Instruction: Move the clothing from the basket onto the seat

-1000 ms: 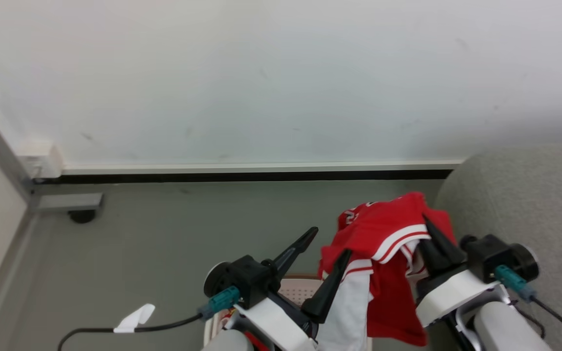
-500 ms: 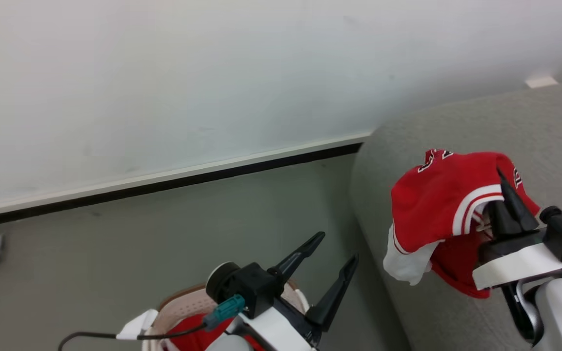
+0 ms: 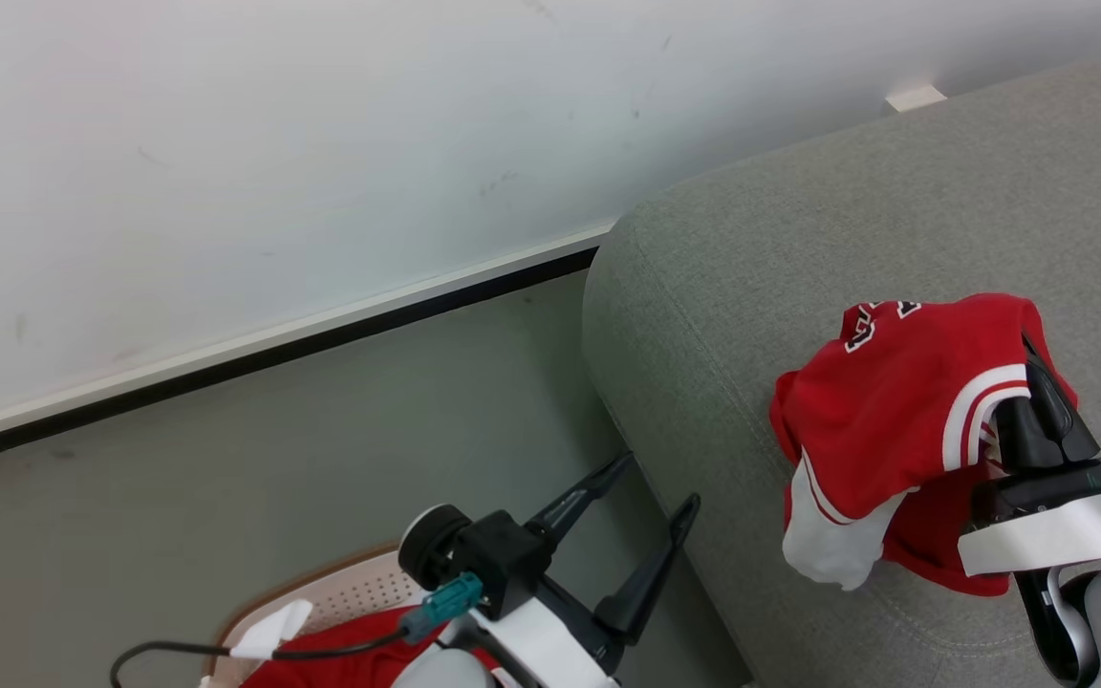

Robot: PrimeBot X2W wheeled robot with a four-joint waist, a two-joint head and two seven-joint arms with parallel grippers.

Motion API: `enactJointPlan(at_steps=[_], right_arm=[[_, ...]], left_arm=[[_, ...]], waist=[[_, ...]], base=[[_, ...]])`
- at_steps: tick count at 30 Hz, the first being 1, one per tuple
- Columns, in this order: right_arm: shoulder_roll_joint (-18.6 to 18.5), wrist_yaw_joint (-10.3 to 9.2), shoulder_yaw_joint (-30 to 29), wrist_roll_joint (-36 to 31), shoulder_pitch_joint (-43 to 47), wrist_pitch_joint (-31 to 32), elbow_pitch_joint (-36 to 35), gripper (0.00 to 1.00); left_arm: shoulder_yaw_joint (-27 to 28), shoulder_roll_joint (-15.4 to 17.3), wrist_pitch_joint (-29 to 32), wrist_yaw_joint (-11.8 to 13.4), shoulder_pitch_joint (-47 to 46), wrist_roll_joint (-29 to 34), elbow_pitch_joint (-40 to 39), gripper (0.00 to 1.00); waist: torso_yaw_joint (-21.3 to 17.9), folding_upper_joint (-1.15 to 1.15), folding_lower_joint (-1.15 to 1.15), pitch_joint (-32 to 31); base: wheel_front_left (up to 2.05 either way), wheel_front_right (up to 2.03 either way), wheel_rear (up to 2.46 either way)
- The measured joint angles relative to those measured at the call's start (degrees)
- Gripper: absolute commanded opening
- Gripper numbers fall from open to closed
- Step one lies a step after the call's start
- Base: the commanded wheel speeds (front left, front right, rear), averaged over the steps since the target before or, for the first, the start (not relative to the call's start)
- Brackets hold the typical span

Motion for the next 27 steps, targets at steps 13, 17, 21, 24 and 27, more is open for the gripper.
enactJointPlan(at_steps=[13, 17, 21, 24, 27], right_arm=[[-0.9, 0.0, 0.78, 0.38, -1.1, 0.0, 0.87, 0.0], [-3.71, 0.0, 3.31, 1.72, -5.09, 0.03, 2.75, 0.0], [-7.99, 0.0, 4.16, 4.52, -10.55, 0.63, 5.87, 0.0], [-11.17, 0.01, 4.42, 6.38, -15.57, 1.21, 8.0, 0.0], [-14.21, 0.0, 4.55, 7.77, -20.79, 2.03, 10.01, 0.0]], left_arm=[[0.03, 0.24, 0.0, -0.01, -0.45, 1.13, 0.43, 1.0], [-0.34, 0.22, 0.01, -0.02, -1.1, 1.36, 0.6, 1.0], [0.09, 0.19, 0.0, -0.02, -2.35, 1.59, 0.02, 1.0], [0.23, 0.42, 0.0, -0.02, -3.35, 1.93, -0.92, 1.0], [0.02, 1.26, 0.0, -0.02, -4.36, 2.25, -1.42, 1.0]], waist=[[1.29, 0.0, 0.0, 0.11], [2.43, 0.0, 0.0, 0.98], [3.77, 0.0, 0.0, 3.09], [4.9, 0.0, 0.0, 5.43], [6.08, 0.0, 0.01, 8.31]], base=[[0.0, 0.0, 0.0], [0.0, 0.0, 0.0], [0.0, 0.0, 0.0], [0.0, 0.0, 0.0], [0.0, 0.0, 0.0]])
